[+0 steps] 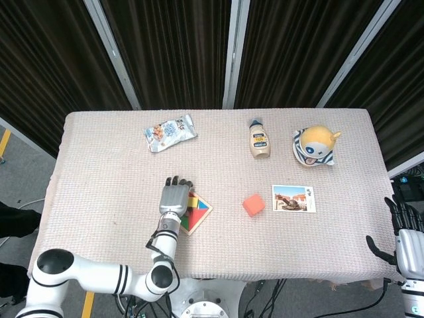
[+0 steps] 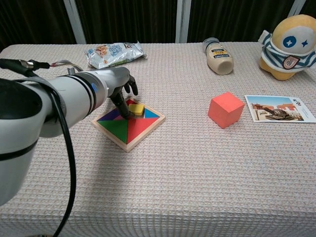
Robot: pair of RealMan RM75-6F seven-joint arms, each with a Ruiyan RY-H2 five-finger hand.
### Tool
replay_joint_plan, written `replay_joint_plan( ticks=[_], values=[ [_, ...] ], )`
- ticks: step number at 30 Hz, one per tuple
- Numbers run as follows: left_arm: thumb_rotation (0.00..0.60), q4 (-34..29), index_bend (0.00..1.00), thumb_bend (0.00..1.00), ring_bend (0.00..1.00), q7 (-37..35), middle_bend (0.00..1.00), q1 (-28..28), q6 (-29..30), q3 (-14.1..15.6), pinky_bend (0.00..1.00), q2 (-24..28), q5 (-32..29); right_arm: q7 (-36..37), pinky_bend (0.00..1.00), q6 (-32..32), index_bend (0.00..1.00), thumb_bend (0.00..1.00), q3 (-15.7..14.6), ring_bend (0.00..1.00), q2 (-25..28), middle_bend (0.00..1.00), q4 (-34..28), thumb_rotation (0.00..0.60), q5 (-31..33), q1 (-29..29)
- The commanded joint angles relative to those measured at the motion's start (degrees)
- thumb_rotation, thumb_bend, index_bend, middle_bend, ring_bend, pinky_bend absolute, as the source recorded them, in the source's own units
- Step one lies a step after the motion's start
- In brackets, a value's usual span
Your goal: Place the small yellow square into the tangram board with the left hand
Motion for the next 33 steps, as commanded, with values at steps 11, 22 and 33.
replay_joint_plan(
  ticks=[11, 22, 33],
  values=[
    [0.6, -3.0, 0.15, 0.31, 0.0, -0.1, 0.15, 0.4, 0.8, 0.7, 0.0, 1.5, 0.9, -0.2, 0.0, 0.4, 0.0, 0.19, 0.1, 0.0, 0.1, 0.0, -0.2, 0.6, -0.1, -0.1],
    [0.6, -5.7, 0.31, 0.31, 0.0, 1.6, 0.14, 0.4, 0.8, 1.2, 0.0, 3.5, -1.1, 0.1, 0.0, 0.4, 0.0, 0.19, 0.2, 0.0, 0.1, 0.0, -0.1, 0.6, 0.0, -0.1],
    [0.6, -5.9, 0.36, 0.33, 0.0, 1.0, 0.12, 0.4, -0.1, 1.8, 0.0, 4.2, -2.0, 0.3, 0.0, 0.3, 0.0, 0.19, 0.2, 0.0, 0.0, 0.0, 0.1, 0.6, 0.1, -0.2]
  ],
)
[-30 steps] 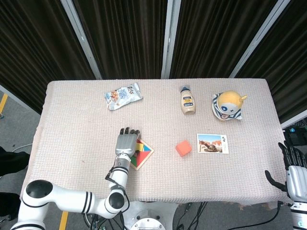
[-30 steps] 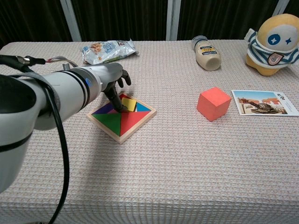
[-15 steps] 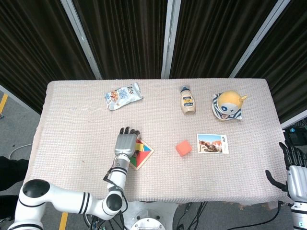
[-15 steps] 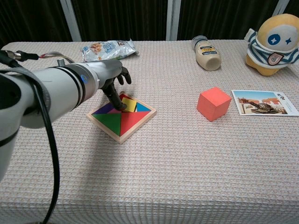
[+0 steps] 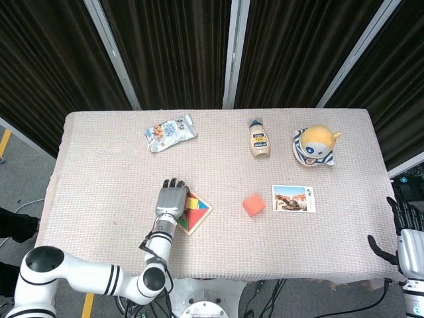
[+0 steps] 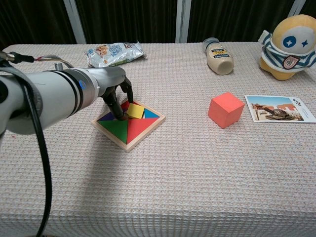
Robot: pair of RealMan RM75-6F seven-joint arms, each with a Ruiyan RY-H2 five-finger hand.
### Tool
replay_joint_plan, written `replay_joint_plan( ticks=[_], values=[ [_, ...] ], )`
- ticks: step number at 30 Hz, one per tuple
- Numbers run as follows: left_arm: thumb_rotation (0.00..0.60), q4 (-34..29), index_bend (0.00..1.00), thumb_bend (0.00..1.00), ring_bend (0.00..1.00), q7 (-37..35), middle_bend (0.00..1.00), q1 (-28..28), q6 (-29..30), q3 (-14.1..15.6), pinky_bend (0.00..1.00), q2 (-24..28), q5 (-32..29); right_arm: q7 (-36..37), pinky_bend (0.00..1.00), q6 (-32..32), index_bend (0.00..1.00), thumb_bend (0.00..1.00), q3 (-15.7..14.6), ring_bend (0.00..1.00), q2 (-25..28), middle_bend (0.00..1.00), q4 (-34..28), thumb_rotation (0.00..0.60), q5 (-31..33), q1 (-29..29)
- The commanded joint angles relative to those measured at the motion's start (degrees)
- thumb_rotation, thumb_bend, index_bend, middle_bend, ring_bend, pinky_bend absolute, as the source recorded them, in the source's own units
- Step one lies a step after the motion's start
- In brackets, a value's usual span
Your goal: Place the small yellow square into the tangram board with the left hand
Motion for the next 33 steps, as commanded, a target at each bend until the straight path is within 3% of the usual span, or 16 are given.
replay_joint_plan(
  ticks=[1, 9, 14, 23, 25, 29, 33],
  values=[
    [0.6, -0.2, 0.36, 0.33, 0.0, -0.1, 0.12, -0.1, 0.1, 0.2, 0.0, 0.0, 0.0, 0.0, 0.0, -0.1, 0.0, 0.19, 0.0, 0.0, -0.1, 0.0, 0.1, 0.6, 0.1, 0.0],
    [0.6, -0.3, 0.39, 0.33, 0.0, -0.8, 0.12, -0.3, 0.2, 0.5, 0.0, 0.0, 0.5, 0.2, 0.0, 0.2, 0.0, 0.19, 0.0, 0.0, -0.1, 0.0, 0.2, 0.6, 0.0, -0.1],
    [0.6, -2.2, 0.32, 0.33, 0.0, -1.9, 0.12, 0.2, 1.5, 0.5, 0.0, 1.1, 2.4, 0.5, 0.0, 0.2, 0.0, 0.19, 0.1, 0.0, -0.1, 0.0, 0.4, 0.6, 0.0, -0.2],
    [0.6, -9.8, 0.31, 0.33, 0.0, -3.7, 0.12, 3.7, 5.0, 4.2, 0.0, 6.4, 7.0, 0.3, 0.0, 0.5, 0.0, 0.19, 0.0, 0.0, -0.3, 0.0, 0.5, 0.6, -0.3, -0.2],
    [0.6, -11.8, 0.29, 0.33, 0.0, -5.6, 0.12, 5.6, 5.7, 7.1, 0.0, 9.0, 12.3, 0.5, 0.0, 1.4, 0.0, 0.19, 0.0, 0.0, -0.3, 0.0, 0.6, 0.6, -0.8, -0.5],
    [0.6, -12.3, 0.23, 0.24, 0.0, -16.4, 0.12, 12.4, 6.7, 17.6, 0.0, 16.7, 33.1, 1.0, 0.0, 2.9, 0.0, 0.19, -0.1, 0.0, -0.4, 0.0, 1.2, 0.6, -1.3, -1.3],
    [0.6, -2.3, 0.21, 0.05, 0.0, -31.5, 0.11, 21.8, 14.0, 30.0, 0.0, 23.7, 56.9, 1.1, 0.0, 3.5, 0.0, 0.19, -0.7, 0.0, -1.7, 0.0, 2.9, 0.6, -1.8, -1.9]
  ],
)
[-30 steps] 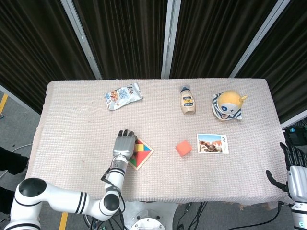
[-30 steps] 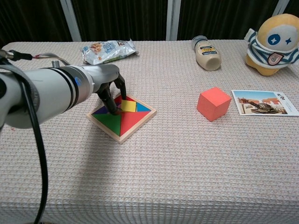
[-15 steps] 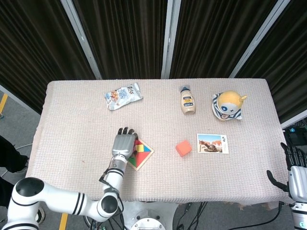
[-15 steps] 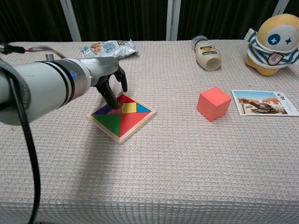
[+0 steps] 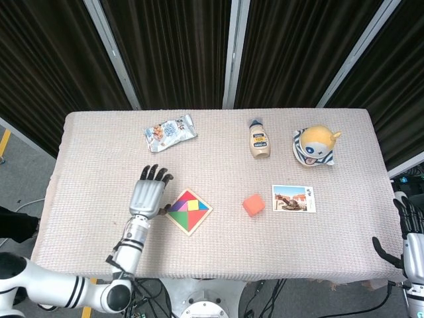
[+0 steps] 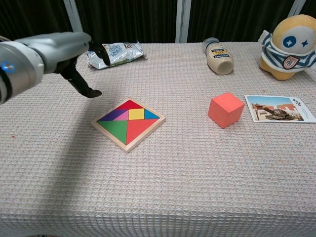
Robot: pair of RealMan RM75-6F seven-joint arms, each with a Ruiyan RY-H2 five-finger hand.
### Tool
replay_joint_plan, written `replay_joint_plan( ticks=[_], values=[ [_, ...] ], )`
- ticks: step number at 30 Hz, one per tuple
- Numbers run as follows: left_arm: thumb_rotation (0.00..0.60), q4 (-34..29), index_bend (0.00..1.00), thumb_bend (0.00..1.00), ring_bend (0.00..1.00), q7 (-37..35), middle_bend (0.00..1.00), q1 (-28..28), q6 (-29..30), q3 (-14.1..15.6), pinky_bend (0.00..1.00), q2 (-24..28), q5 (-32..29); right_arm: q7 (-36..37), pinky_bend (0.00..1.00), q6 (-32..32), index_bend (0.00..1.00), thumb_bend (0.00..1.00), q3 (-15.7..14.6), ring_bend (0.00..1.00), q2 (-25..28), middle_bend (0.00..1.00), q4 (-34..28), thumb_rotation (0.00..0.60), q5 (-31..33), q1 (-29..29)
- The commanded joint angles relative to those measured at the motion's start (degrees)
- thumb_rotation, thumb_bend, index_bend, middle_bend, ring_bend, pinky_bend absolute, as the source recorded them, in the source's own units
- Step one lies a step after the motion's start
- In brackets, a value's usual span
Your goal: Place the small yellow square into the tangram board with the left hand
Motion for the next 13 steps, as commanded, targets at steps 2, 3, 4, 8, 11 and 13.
replay_joint_plan(
  ticks=[2, 3, 4, 8, 11, 13],
  values=[
    [0.6, 12.9, 0.19, 0.02, 0.0, -23.8, 0.11, 16.4, 11.1, 20.5, 0.0, 12.5, 35.6, 0.3, 0.0, 0.1, 0.0, 0.19, -0.7, 0.0, -1.4, 0.0, 1.7, 0.6, -0.3, -0.5],
    [0.6, 15.2, 0.18, 0.02, 0.0, -26.5, 0.11, 19.1, 13.1, 22.2, 0.0, 13.3, 37.5, 0.4, 0.0, 0.0, 0.0, 0.18, -0.9, 0.0, -1.8, 0.0, 2.2, 0.6, -0.2, -0.6],
    [0.6, 16.6, 0.18, 0.02, 0.0, -28.3, 0.11, 21.0, 14.4, 23.3, 0.0, 13.8, 38.4, 0.4, 0.0, -0.2, 0.0, 0.18, -1.0, 0.0, -2.1, 0.0, 2.5, 0.6, -0.1, -0.7],
    [0.6, 21.8, 0.17, 0.02, 0.0, -33.3, 0.11, 28.4, 19.5, 25.4, 0.0, 14.5, 41.0, 0.4, 0.0, -0.5, 0.0, 0.18, -1.4, 0.0, -2.9, 0.0, 3.6, 0.6, -0.3, -0.8],
    [0.6, 25.0, 0.17, 0.02, 0.0, -35.2, 0.11, 32.2, 21.4, 25.7, 0.0, 14.2, 42.6, -0.3, 0.0, -0.4, 0.0, 0.18, -1.7, 0.0, -3.4, 0.0, 3.8, 0.6, -0.8, -0.9],
    [0.6, 26.3, 0.17, 0.02, 0.0, -37.2, 0.11, 33.8, 21.3, 25.1, 0.0, 14.0, 42.9, -1.3, 0.0, -0.2, 0.0, 0.18, -1.9, 0.0, -3.6, 0.0, 3.6, 0.6, -1.2, -0.9]
  ],
)
